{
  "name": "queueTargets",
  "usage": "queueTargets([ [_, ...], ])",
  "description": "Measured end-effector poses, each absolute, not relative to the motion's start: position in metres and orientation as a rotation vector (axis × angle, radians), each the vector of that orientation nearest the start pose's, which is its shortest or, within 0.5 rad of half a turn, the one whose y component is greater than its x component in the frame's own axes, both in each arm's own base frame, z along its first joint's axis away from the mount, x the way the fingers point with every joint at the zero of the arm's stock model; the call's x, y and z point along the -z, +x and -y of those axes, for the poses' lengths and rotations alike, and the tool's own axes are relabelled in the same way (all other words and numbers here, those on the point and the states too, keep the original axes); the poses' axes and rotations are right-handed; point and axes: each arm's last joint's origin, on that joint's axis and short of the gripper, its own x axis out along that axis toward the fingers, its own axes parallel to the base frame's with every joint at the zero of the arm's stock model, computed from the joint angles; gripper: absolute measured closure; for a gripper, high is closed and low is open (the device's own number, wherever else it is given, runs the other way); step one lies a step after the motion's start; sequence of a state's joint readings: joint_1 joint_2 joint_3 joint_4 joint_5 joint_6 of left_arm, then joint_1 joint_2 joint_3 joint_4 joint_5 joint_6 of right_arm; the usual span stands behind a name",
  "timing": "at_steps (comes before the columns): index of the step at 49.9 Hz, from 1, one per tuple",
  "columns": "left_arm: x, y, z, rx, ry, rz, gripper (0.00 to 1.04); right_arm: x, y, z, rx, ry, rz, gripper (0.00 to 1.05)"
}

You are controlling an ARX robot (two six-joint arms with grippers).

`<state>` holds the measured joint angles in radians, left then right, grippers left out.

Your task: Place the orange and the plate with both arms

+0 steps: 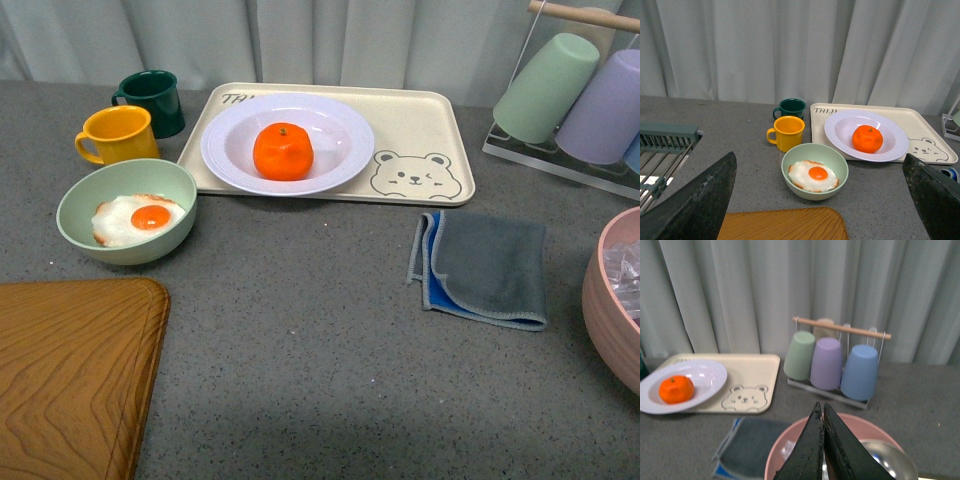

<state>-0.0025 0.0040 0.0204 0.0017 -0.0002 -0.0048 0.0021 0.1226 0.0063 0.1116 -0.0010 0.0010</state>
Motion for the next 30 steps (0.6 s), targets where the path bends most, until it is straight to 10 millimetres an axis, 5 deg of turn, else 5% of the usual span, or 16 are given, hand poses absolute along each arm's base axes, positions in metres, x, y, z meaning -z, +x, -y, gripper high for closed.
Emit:
queueTargets([
  [8, -0.1703, 0.0966, 0.0002, 0.003, -0.005, 0.018, 0.07, -0.1654, 0.0977, -0.0003, -0.004, -0.001, 0.003, 1.03],
  [30, -0.1703, 0.0966, 0.0002, 0.002, -0.005, 0.018, 0.07, -0.1653, 0.0976, -0.0003, -0.004, 0.000, 0.003, 0.09],
])
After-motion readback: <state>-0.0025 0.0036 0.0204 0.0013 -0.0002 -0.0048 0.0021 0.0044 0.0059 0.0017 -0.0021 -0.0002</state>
